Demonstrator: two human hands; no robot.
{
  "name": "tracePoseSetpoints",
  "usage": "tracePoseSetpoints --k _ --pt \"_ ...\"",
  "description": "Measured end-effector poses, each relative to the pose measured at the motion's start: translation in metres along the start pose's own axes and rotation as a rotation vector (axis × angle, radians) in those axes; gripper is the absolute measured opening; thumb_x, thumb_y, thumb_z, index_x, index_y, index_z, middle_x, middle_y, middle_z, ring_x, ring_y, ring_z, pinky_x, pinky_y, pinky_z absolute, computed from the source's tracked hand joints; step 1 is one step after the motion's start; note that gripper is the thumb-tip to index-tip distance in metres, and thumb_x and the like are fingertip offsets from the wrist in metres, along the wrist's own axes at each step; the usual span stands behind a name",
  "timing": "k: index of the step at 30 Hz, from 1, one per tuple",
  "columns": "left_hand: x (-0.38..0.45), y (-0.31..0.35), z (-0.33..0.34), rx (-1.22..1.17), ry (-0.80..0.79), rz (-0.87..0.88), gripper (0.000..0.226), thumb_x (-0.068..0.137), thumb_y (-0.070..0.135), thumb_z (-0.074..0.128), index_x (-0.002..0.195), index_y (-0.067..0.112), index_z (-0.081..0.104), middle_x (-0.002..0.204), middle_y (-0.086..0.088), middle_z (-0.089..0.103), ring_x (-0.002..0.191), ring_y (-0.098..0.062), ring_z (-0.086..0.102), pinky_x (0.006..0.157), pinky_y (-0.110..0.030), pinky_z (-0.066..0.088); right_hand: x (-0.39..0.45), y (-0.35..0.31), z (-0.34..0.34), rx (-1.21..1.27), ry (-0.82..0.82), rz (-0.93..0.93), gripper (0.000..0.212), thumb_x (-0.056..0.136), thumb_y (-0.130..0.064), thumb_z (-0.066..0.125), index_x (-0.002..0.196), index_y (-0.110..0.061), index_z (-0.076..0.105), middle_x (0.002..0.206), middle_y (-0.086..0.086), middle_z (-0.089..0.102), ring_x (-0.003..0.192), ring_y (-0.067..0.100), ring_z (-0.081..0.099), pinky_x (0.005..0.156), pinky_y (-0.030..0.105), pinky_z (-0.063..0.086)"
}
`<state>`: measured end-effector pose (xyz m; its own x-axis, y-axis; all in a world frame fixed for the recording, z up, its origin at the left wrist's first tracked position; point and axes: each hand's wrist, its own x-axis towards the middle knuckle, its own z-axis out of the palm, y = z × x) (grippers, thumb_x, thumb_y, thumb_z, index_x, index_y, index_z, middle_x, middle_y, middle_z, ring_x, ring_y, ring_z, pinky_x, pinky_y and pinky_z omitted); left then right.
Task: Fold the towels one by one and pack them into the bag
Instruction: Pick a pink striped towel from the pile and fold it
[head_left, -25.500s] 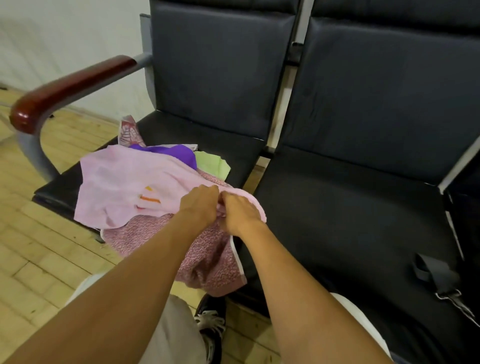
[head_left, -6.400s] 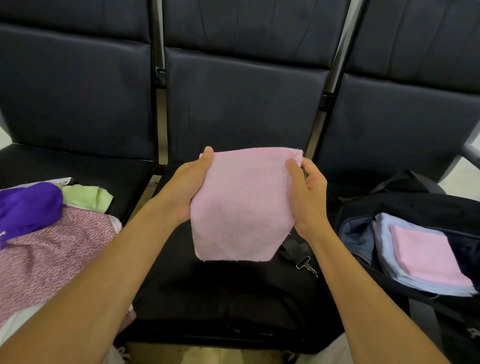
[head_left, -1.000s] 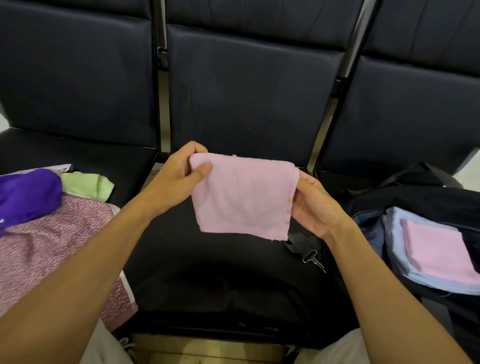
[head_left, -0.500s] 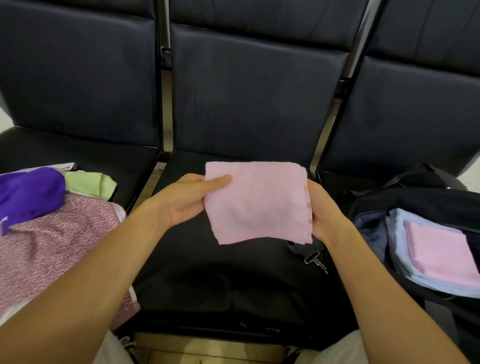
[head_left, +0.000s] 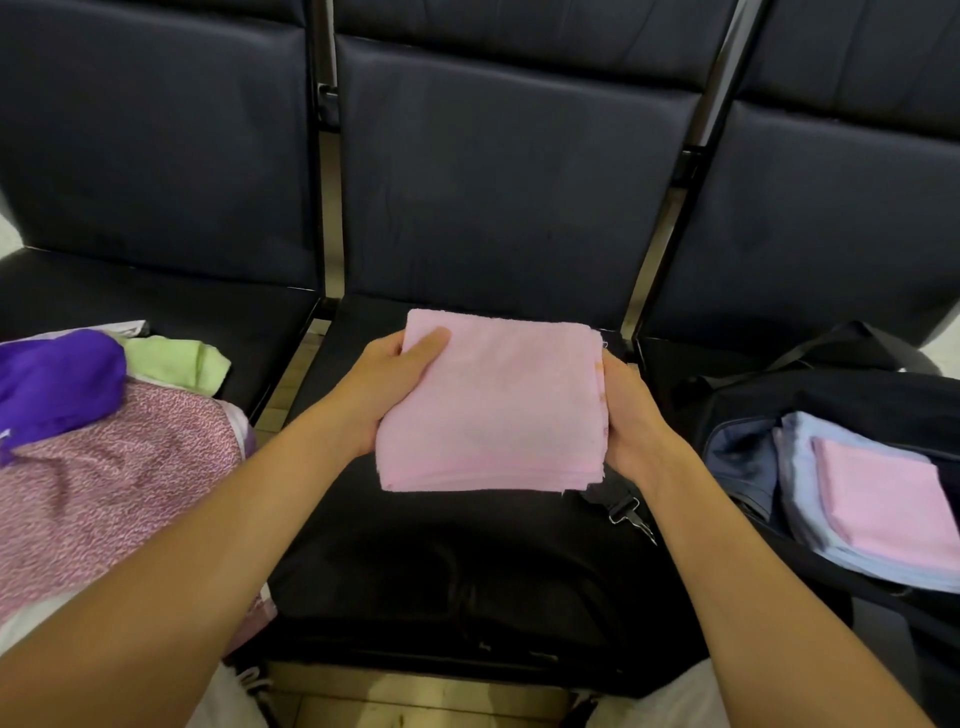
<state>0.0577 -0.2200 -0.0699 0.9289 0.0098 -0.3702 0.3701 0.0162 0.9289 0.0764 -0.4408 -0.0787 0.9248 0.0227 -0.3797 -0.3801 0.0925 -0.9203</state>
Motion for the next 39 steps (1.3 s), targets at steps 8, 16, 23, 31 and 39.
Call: tracePoseSetpoints --k 8,16,23,31,39 --pt "0.004 0.0 -0.003 -0.385 -0.09 -0.26 0.034 0.085 0.024 0.071 0.118 0.021 0.063 0.107 -0.011 0.073 0.098 -0.029 0.071 0.08 -0.043 0.059 0.005 0.003 -0.001 0.285 -0.093 0.116 0.064 0.099 -0.066 0.026 0.128 -0.024 0.065 0.12 0.006 0.072 0.106 0.03 0.07 0.087 0.043 0.058" --pt "0.007 -0.002 -0.003 -0.11 -0.022 -0.025 0.029 0.098 0.027 0.054 0.127 0.033 0.053 0.118 0.001 0.065 0.104 -0.025 0.065 0.08 -0.045 0.059 0.002 0.004 -0.001 -0.046 -0.151 0.014 0.038 0.102 -0.041 0.048 0.132 -0.019 0.057 0.114 0.002 0.074 0.102 0.022 0.072 0.087 0.043 0.06" --pt "0.009 -0.006 0.006 -0.038 0.106 0.15 0.021 0.1 0.023 0.05 0.119 0.031 0.051 0.116 0.003 0.062 0.098 -0.018 0.065 0.067 -0.03 0.058 0.004 0.011 0.006 -0.14 -0.071 -0.186 0.03 0.104 -0.036 0.046 0.129 -0.024 0.058 0.118 -0.001 0.071 0.106 0.021 0.07 0.093 0.048 0.057" --pt "0.013 -0.007 0.001 -0.106 -0.003 -0.08 0.026 0.097 0.026 0.057 0.123 0.023 0.055 0.113 -0.007 0.066 0.085 -0.022 0.069 0.058 -0.03 0.054 0.008 0.01 -0.001 -0.145 -0.074 -0.183 0.026 0.103 -0.031 0.049 0.127 -0.024 0.059 0.116 0.001 0.071 0.104 0.021 0.071 0.088 0.045 0.059" --pt "0.019 -0.009 0.005 0.141 0.103 0.168 0.033 0.097 0.03 0.054 0.127 0.027 0.041 0.116 0.002 0.056 0.1 -0.017 0.062 0.078 -0.034 0.056 0.009 0.011 0.0 -0.165 -0.03 -0.223 0.02 0.104 -0.036 0.048 0.116 -0.028 0.062 0.111 0.0 0.072 0.099 0.019 0.072 0.088 0.046 0.059"
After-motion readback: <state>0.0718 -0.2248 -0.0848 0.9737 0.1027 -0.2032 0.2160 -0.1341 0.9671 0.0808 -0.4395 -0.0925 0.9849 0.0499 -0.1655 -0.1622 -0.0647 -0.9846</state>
